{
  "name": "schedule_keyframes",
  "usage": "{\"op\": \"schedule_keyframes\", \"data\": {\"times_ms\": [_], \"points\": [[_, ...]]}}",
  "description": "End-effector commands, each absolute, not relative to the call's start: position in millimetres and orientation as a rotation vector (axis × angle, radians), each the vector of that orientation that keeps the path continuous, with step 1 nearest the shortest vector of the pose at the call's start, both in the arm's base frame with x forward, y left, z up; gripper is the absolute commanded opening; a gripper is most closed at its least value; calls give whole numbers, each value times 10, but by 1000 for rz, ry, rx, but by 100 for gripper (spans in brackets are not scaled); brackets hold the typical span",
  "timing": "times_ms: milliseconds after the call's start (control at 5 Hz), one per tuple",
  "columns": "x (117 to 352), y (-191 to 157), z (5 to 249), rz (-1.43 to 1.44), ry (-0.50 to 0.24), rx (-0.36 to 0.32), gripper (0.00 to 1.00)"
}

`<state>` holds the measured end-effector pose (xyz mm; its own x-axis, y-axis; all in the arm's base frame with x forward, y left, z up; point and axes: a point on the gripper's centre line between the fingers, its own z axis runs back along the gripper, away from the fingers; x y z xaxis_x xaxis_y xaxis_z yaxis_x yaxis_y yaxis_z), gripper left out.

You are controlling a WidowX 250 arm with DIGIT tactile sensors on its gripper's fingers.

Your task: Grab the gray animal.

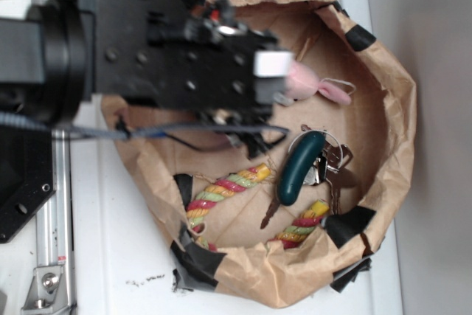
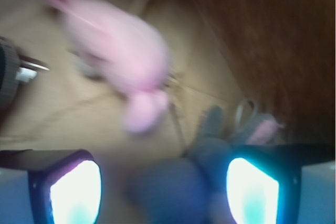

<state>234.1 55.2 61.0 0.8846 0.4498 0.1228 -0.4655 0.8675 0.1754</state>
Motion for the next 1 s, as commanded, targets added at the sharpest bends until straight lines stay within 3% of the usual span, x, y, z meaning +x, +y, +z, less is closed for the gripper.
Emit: {"op": "schedule_keyframes", "data": {"times_ms": [0,200,400,800], "points": [[2362,746,109,430,-7,-2,100],[2500,628,-6,405,23,-59,0],[2532,483,388,354,-7,-47,0],[2682,188,1374,186,-277,0,0]]}}
